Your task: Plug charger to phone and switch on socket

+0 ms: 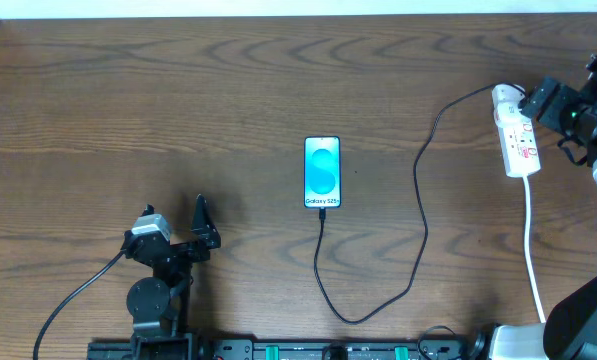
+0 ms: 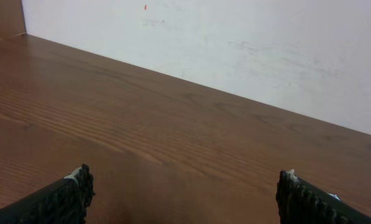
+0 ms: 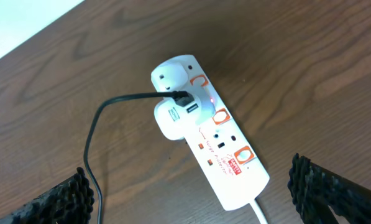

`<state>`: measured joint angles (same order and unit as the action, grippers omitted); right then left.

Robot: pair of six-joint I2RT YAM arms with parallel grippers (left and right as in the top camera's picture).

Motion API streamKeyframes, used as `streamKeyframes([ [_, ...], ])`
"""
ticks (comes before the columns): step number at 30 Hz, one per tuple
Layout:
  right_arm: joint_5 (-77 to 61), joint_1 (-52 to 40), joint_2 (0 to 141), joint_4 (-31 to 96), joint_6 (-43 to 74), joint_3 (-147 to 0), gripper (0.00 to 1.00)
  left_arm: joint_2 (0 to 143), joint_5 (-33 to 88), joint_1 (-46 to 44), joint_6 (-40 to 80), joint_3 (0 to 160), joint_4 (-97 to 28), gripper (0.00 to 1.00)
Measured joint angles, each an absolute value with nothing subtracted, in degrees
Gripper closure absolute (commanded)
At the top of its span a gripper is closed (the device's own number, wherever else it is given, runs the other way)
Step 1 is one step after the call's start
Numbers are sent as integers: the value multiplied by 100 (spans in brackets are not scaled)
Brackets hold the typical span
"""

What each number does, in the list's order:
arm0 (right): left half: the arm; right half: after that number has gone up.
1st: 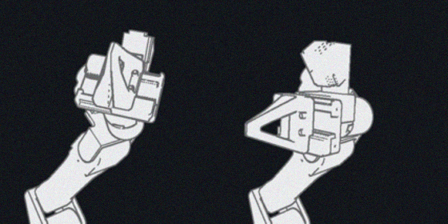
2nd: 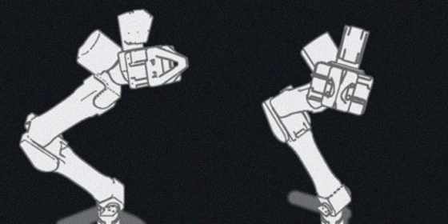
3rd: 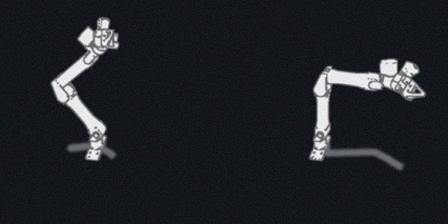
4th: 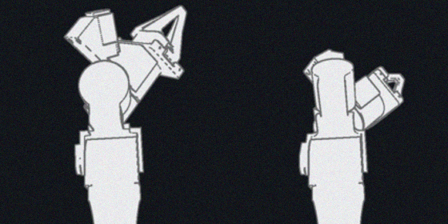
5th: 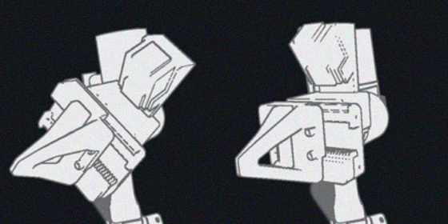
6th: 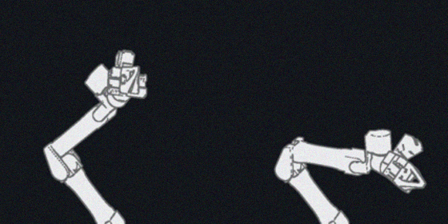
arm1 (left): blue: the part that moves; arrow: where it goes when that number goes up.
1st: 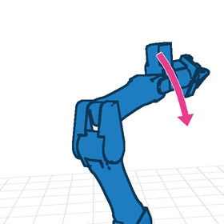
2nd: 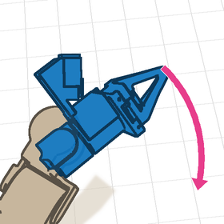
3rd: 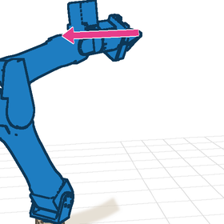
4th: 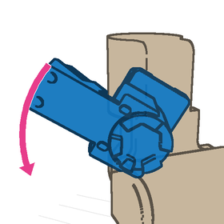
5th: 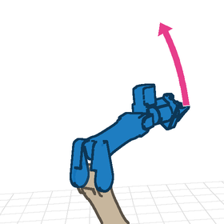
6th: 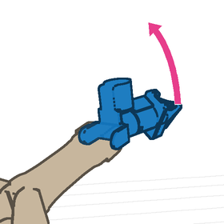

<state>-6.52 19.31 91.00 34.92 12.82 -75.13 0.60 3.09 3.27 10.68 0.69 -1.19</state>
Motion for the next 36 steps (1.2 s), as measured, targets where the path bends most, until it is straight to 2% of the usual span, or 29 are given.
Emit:
streamKeyframes([
  [5, -652, 1931, 8938, 3568, 1282, -7356, 1, 60, 311, 327, 1068, 69, -119, 5],
  [9, -652, 1918, 8307, 2842, 1288, -6536, 1, 62, 309, 327, 1068, 78, -123, 5],
  [16, -639, 1535, 6617, 198, 1302, -3778, 1, 58, 329, 325, 1068, 106, -161, 5],
  [22, -642, 1409, 5315, -1229, 1378, -2200, 1, 58, 329, 322, 1066, 113, -172, 5],
  [34, -642, 1387, 3065, -2058, 1723, -377, 1, 58, 329, 322, 1066, 113, -169, 5],
  [36, -626, 1337, 2753, -1826, 1732, -137, 1, 60, 329, 322, 1066, 113, -172, 5],
])
